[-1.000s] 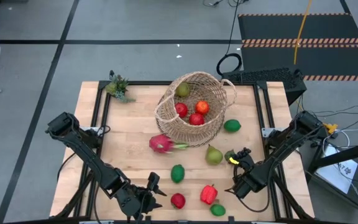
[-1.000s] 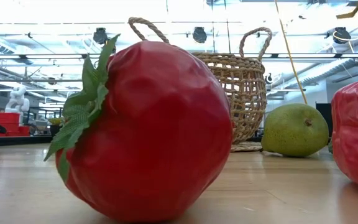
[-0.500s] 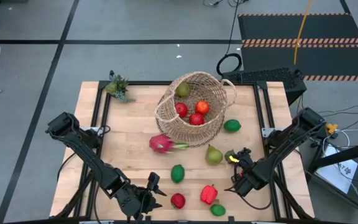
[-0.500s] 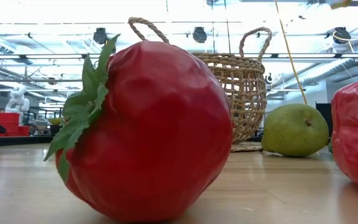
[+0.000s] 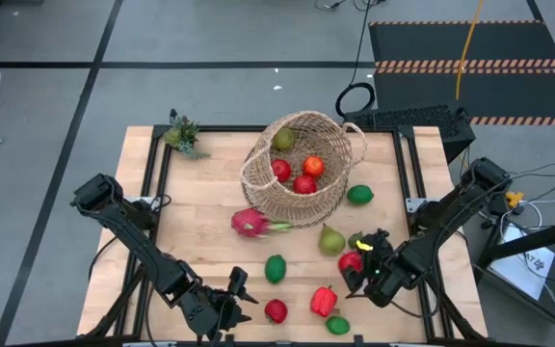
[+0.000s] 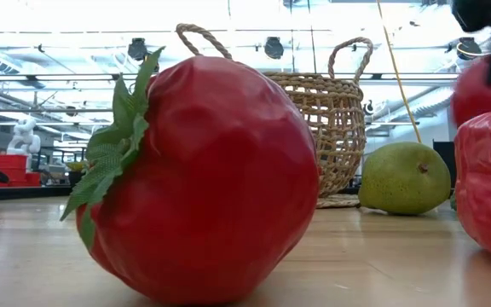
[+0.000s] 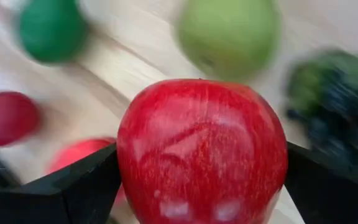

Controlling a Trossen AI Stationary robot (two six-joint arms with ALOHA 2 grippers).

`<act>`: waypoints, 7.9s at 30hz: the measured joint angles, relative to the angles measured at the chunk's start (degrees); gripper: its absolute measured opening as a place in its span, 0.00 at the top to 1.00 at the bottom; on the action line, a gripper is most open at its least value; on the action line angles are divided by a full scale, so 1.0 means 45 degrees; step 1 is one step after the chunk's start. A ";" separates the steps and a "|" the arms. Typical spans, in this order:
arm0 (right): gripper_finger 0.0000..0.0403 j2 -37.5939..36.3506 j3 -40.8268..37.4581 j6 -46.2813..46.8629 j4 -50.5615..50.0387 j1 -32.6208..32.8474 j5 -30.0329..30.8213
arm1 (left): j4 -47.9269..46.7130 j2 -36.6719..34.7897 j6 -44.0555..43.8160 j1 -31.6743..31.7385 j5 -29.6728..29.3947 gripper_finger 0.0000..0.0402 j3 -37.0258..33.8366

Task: Build produce basket
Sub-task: Put the red apple into the basket

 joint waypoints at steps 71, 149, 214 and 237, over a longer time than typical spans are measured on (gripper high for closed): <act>0.03 0.0000 0.0019 -3.4500 1.7615 -0.1088 0.6995 | -0.1995 -0.6781 0.1024 0.0976 -0.1613 0.48 -0.0005; 0.03 0.0000 0.0010 -2.1799 1.7617 -0.1088 0.6966 | -0.1988 -0.6781 0.1035 0.0975 -0.1622 0.48 0.0005; 0.03 0.0004 0.0015 -2.3924 1.8758 -0.2040 0.8798 | -0.1983 -0.6776 0.1035 0.0976 -0.1618 0.48 0.0005; 0.03 0.0000 0.5280 -1.7492 0.7367 -0.9046 0.4510 | -0.1801 -0.6776 0.1303 0.0971 -0.1617 0.48 0.0005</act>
